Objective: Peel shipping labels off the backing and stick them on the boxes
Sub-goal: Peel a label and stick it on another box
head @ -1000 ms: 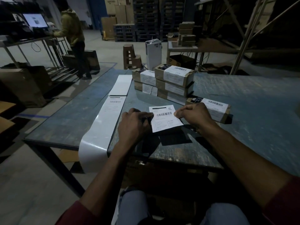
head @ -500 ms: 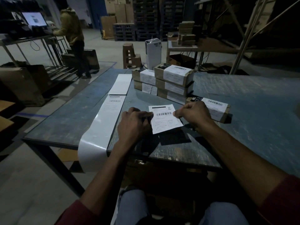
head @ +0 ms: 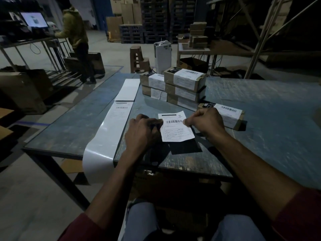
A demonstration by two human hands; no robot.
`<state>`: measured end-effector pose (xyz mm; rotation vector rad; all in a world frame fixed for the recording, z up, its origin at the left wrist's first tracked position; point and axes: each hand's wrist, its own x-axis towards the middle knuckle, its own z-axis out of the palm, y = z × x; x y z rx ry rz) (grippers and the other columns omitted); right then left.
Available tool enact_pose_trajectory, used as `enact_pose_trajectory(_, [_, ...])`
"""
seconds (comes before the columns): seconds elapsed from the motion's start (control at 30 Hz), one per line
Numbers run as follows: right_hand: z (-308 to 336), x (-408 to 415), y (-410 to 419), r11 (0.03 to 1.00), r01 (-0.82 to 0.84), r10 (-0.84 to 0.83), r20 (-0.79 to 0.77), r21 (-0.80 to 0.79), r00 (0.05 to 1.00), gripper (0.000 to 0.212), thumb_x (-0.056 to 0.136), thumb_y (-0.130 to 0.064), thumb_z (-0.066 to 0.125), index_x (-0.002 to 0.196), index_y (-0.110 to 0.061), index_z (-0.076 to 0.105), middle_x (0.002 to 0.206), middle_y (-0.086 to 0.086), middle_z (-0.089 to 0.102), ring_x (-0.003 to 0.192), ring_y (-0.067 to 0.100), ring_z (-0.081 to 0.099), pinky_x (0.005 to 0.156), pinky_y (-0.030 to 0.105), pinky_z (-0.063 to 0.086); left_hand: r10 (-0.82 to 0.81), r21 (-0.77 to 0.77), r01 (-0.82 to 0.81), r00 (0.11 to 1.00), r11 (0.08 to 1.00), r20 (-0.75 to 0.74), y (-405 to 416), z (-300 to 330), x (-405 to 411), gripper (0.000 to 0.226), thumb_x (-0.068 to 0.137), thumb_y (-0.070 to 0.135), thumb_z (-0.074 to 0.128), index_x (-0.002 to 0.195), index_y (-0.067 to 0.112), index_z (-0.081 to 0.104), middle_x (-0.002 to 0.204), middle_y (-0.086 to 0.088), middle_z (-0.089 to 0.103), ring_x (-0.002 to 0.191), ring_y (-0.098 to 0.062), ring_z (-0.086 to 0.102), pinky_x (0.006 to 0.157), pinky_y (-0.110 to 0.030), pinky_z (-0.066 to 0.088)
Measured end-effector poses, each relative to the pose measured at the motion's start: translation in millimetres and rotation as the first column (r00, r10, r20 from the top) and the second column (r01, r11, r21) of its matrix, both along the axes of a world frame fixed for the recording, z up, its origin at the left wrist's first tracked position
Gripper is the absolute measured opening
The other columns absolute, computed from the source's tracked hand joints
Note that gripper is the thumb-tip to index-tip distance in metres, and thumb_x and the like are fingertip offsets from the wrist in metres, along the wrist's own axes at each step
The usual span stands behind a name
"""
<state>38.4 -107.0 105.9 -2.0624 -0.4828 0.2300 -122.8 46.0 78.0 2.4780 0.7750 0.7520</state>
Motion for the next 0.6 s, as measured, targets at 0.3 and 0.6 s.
enact_pose_trajectory(0.3, [-4,4,-8,1.0,0.015,-0.015,-0.032,0.021,0.999,0.037,0.065,-0.032,0.1,0.065,-0.017,0.066,0.067,-0.002,0.07,0.065,0.017,0.063,0.063,0.034,0.049,0.022,-0.018,-0.022,1.0,1.0,0.012,0,-2,1,0.031,0.093,0.033,0.059,0.118,0.044,0.076,0.119,-0.002,0.065,0.107,-0.03,0.06,0.084,-0.048,0.057])
enact_pose_trajectory(0.6, [-10,2,-7,0.983,-0.087,0.137,-0.332,0.16,0.933,0.029,0.086,-0.024,0.086,0.092,0.003,0.077,0.086,0.018,0.08,0.071,0.027,0.065,0.058,0.035,0.042,0.117,-0.38,-0.064,0.986,0.923,0.118,7,-3,-4,0.053,0.097,0.057,0.06,0.134,0.02,0.069,0.126,-0.008,0.073,0.113,-0.024,0.07,0.097,-0.038,0.053])
